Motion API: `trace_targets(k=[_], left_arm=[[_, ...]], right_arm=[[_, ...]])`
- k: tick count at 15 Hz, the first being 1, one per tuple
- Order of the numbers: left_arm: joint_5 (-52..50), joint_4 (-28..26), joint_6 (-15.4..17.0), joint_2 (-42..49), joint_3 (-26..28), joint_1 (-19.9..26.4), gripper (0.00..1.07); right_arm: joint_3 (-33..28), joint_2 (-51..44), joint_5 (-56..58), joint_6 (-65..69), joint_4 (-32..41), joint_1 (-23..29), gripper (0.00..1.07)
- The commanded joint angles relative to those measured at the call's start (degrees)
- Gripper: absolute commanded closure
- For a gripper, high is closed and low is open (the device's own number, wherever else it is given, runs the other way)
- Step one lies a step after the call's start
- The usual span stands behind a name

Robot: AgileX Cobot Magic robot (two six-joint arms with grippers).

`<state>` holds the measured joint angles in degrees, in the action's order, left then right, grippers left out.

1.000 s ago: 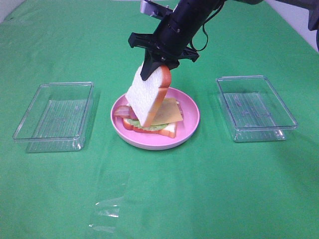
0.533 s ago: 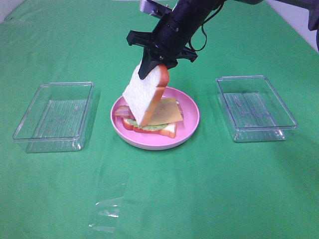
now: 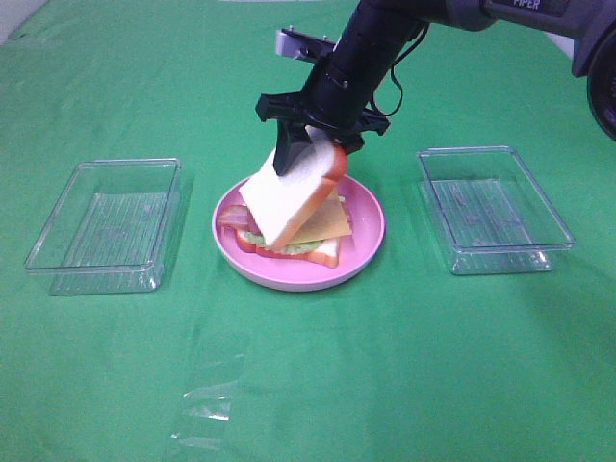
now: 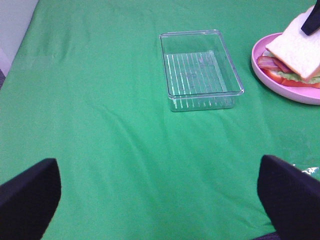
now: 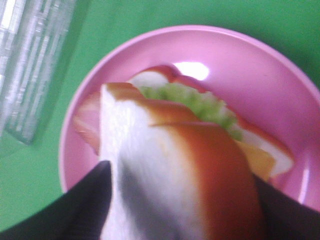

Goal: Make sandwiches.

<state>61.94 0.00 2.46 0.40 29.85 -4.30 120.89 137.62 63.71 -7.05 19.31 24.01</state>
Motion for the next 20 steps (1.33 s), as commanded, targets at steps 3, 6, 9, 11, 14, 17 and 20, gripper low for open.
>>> trace_targets(k=[3,6,9,11,14,17,20], left_arm=[[-0.29,-0.34,0.11,0.74,-0.11,0.00,0.07],[-0.29,-0.34,0.11,0.74,-0.11,0.00,0.07],[-0.29,-0.34,0.11,0.74,-0.11,0.00,0.07],[-0.29,-0.34,0.11,0.74,-0.11,0.00,0.07],[-0.29,-0.34,0.11,0.74,-0.11,0.00,0.07],[-0.29,-0.34,0.11,0.74,-0.11,0.00,0.07],[-0.29,-0.34,0.11,0.74,-0.11,0.00,0.07]], right_arm=[[0.00,-5.61,5.61,-0.11,-17.42,0.06,0.10],[-0.23,-14.44,12.38,0.00,-18.05,0.06,0.10],[-1.83,-22.46,12.38,1.43,-17.65,0.06,0.10],[-7.96,-29.97,12.38,1.78,-17.82,0.06,0.10],[-26.47,-44.12,12.38,2.64,-18.05,0.06,0.10],[-46.81,-58.50,12.38,2.86,-18.28,0.06,0.10],[-62.28,-70.76,11.46,2.81,-18.33,0.06,0.10]])
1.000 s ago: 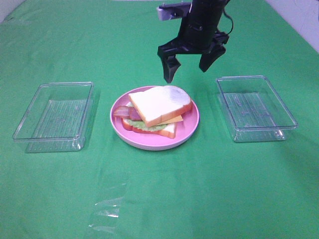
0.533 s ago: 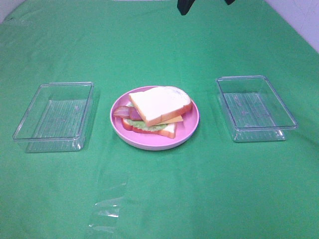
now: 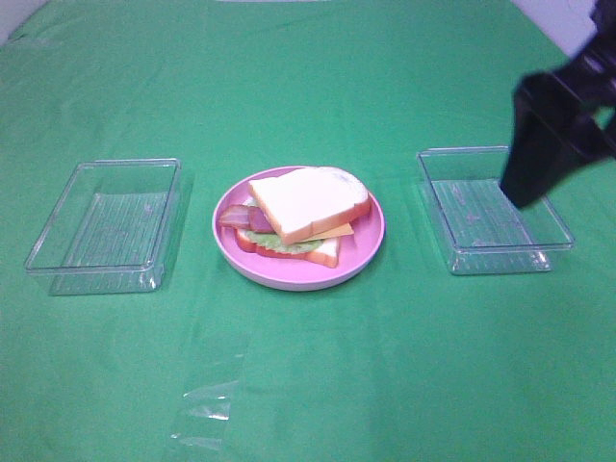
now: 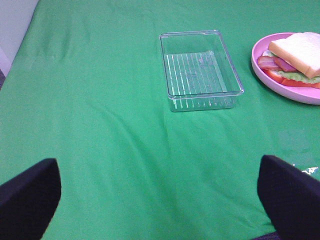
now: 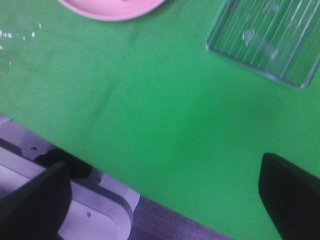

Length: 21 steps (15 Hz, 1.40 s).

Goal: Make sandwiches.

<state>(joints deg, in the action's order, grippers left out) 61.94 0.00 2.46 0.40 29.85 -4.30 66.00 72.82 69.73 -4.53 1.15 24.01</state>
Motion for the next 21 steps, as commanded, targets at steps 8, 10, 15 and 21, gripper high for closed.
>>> trace_targets(k=[8,10,15,21], left_arm=[[-0.29,-0.34,0.11,0.74,-0.11,0.00,0.07],[-0.29,-0.34,0.11,0.74,-0.11,0.00,0.07],[-0.29,-0.34,0.11,0.74,-0.11,0.00,0.07],[-0.29,0.00,0.11,0.57,-0.11,0.00,0.07]], right_arm=[[-37.53,-51.11,-5.73,-5.50,0.06,-23.89,0.11],[-39.65,-62.62,-6.47,-5.56,4.24,-26.53,0.11],[-39.94,-74.48,-6.59,-5.50,6.82,-28.02,0.11],[-39.94,-74.48,-6.59,-5.50,7.28,-28.02,0.11]])
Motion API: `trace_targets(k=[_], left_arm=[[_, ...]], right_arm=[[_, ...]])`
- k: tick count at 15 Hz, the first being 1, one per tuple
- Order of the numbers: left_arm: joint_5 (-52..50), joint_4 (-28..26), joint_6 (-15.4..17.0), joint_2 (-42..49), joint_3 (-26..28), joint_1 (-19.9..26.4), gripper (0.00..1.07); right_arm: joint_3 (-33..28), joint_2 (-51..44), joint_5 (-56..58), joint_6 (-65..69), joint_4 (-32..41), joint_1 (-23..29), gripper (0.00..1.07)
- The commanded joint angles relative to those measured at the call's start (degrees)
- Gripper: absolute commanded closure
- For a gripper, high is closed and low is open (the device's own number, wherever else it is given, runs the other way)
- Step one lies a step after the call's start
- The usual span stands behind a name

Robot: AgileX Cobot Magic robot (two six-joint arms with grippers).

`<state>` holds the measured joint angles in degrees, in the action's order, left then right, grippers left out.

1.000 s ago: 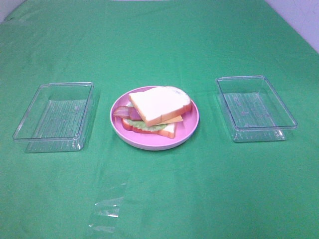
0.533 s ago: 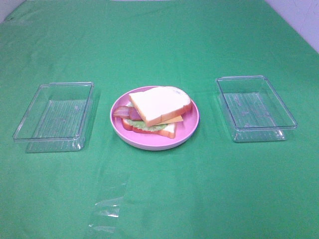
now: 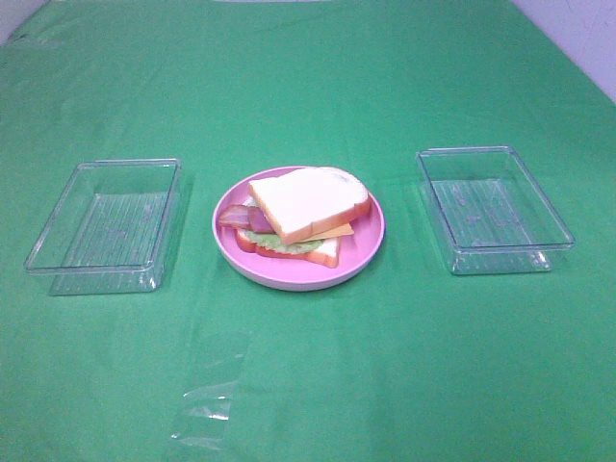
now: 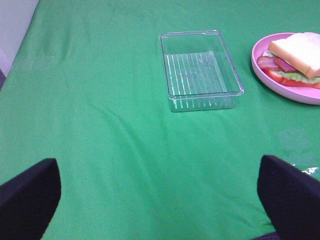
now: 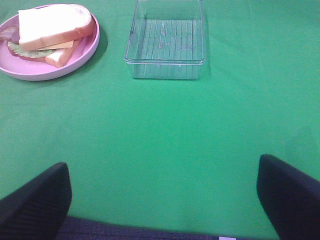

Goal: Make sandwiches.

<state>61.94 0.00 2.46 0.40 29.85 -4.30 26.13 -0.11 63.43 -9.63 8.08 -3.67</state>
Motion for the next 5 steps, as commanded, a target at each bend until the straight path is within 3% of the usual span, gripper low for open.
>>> trace_targets(k=[1,5], left_arm=[[-0.29,0.00,0.11,0.57,-0.11,0.00,0.07],[-0.29,0.00,0.11,0.57,-0.11,0.00,0.07]], right_arm=[[-0.06,-1.55,-0.29,-0.40,0.46,-0.34,0.11],[-0.06,-1.55,-0.23,-0.40,0.46,-0.34,0.11]])
